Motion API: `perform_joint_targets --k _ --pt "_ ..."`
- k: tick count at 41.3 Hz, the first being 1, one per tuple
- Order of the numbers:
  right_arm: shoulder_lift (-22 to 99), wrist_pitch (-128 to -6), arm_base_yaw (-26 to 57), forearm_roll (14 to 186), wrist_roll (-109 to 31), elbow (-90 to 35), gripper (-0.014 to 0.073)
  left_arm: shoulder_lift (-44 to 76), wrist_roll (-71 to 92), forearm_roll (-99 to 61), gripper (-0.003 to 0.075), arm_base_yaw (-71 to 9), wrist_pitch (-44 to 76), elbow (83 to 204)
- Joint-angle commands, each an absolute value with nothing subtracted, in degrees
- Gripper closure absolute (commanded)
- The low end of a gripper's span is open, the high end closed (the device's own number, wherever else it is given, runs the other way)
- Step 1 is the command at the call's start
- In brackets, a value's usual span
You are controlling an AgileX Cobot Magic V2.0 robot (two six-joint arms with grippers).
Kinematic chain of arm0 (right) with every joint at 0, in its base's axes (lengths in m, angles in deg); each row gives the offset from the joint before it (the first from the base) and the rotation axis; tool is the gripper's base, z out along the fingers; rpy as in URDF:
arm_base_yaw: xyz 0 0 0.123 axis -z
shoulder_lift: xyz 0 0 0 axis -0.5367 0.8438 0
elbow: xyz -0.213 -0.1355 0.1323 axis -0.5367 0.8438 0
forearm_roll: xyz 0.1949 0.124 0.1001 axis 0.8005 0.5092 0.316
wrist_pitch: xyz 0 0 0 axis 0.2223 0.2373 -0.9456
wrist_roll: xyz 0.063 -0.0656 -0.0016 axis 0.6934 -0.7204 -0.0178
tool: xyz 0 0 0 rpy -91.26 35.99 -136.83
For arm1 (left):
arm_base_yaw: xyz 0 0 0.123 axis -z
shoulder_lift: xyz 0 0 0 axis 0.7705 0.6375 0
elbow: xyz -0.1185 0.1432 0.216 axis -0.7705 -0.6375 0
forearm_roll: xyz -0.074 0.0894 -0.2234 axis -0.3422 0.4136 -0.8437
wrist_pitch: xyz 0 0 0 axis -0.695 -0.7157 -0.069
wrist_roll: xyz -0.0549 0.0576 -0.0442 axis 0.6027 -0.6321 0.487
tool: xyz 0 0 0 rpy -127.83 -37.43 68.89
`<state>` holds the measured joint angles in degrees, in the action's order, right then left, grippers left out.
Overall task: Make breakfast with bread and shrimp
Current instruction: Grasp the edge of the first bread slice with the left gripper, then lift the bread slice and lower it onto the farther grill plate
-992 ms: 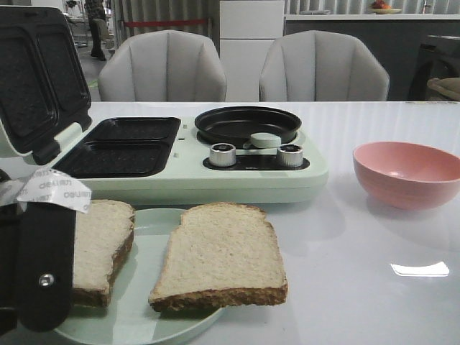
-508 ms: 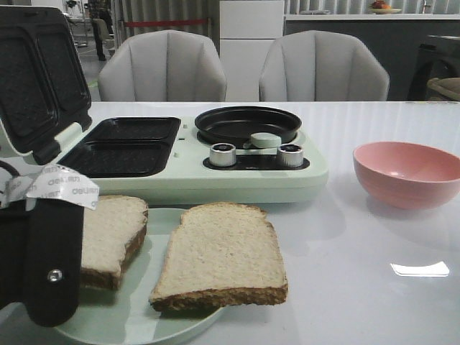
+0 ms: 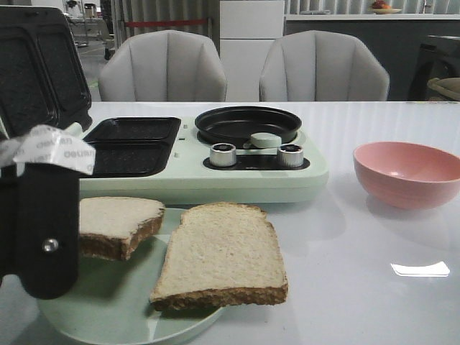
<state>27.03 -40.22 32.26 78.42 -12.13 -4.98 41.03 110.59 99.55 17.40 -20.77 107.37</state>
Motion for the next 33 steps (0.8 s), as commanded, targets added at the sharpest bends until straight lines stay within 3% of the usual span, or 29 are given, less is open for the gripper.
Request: perform_joint_targets --k 1,10,23,33 --pt "26.9 -43.7 32.5 77.1 -12.6 -6.6 -0.0016 36.5 111.5 100.3 0.0619 19.5 -26.8 108.5" --pt "26.9 -43.7 32.5 77.1 -12.6 -6.6 -0.0016 30.2 109.7 100.1 0.0620 22.9 -35.0 108.5" --pt "26.9 -43.7 32.5 77.1 -12.6 -6.6 -0.0016 24.7 100.6 101.8 0.0619 23.3 -36.1 114.5" --pt "26.9 -43.7 32.5 77.1 -12.6 -6.6 -0.0016 24.7 96.5 104.5 0.0620 11.8 -21.8 121.3"
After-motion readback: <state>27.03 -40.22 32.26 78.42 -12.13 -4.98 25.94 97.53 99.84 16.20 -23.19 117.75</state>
